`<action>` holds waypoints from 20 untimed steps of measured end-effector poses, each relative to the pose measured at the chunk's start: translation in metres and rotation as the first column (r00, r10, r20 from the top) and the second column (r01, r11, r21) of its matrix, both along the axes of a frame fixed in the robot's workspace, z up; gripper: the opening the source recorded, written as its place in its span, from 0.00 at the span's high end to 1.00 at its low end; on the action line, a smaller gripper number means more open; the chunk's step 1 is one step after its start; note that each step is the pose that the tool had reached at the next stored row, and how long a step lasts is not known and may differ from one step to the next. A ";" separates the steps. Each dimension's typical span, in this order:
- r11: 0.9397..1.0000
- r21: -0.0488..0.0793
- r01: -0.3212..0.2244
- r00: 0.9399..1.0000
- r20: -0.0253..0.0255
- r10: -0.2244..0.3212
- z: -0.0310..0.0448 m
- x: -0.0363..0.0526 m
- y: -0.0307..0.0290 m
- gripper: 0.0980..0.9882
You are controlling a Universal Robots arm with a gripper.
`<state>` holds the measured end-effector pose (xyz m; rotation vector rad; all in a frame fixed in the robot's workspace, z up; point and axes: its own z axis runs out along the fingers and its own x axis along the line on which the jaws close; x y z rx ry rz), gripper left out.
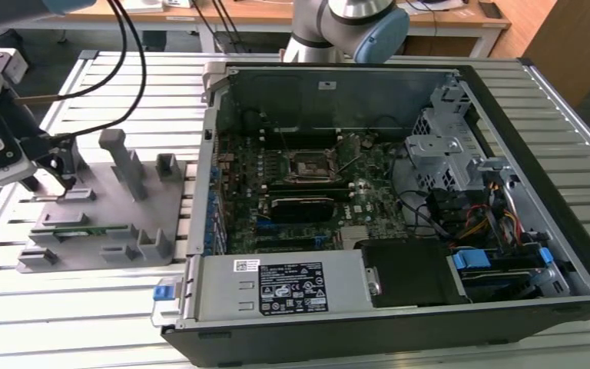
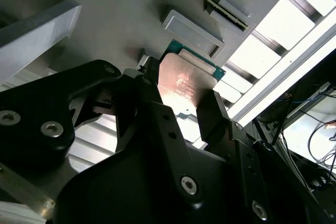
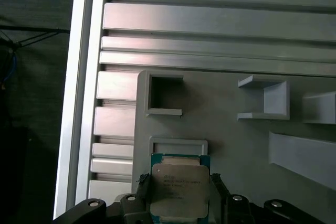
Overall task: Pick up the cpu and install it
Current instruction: 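Pick up the cpu and move it towards the insertion slot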
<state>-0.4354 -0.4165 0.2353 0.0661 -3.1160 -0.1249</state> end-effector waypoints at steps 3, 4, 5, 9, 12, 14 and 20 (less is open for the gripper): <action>1.000 0.000 0.000 1.000 0.000 0.000 0.0021 -0.0001 0.0001 0.52; 1.000 0.000 0.000 1.000 0.000 0.000 0.0025 -0.0001 0.0001 0.52; 1.000 0.000 0.000 1.000 0.000 0.000 0.0031 -0.0002 0.0001 0.52; 1.000 0.000 0.000 1.000 0.000 0.000 0.0052 -0.0002 0.0001 0.52; 1.000 0.000 0.000 1.000 0.000 0.000 0.0069 -0.0003 0.0001 0.52; 1.000 0.000 0.000 1.000 0.000 0.000 0.0083 -0.0003 0.0001 0.52; 1.000 0.000 0.000 1.000 0.000 0.000 0.0130 -0.0007 0.0003 0.52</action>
